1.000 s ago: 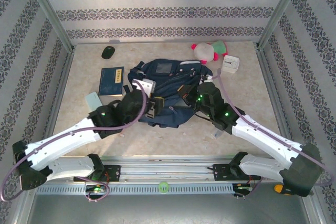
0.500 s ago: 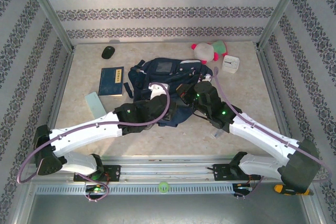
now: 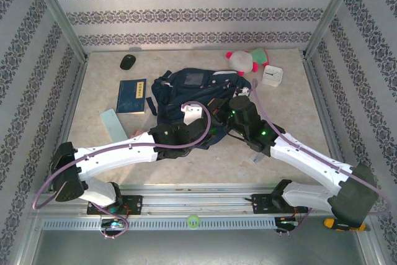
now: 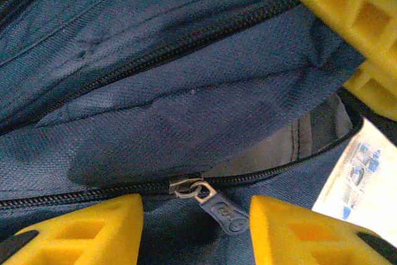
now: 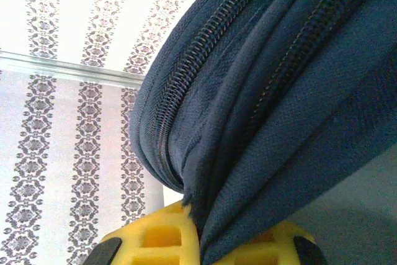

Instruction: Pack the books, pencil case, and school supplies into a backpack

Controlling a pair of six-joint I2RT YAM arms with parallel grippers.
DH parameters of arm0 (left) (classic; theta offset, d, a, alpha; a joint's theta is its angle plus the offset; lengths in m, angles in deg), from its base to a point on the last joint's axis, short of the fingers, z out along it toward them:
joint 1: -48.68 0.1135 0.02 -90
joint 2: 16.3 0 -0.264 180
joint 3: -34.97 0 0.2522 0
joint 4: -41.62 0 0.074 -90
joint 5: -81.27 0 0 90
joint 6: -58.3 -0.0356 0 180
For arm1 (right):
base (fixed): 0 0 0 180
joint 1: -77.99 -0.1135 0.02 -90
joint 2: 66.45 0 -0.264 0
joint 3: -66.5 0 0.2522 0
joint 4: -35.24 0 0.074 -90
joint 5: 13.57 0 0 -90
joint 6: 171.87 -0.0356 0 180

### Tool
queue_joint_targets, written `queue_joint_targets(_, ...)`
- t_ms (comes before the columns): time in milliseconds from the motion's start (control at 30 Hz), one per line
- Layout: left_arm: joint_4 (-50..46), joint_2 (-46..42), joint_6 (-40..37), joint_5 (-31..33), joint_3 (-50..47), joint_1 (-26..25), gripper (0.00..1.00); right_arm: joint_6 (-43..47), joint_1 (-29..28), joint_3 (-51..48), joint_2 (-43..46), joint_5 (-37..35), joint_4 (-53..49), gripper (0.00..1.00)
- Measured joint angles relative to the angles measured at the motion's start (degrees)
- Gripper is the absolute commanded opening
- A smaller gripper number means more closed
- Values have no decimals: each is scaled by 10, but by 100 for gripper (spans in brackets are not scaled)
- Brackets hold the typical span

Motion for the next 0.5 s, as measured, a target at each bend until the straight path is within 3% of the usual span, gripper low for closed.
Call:
queue_joint_targets(167, 2, 0, 21, 14, -6, 0, 35, 0, 0, 5, 0, 0, 0, 0)
queue_joint_targets(400, 26, -1, 38, 15, -25, 2, 15, 2, -4, 5, -1, 0, -1, 0)
queue_joint_targets(500, 43, -9, 43, 13, -37, 5, 12, 3, -4, 5, -1, 1, 0, 0)
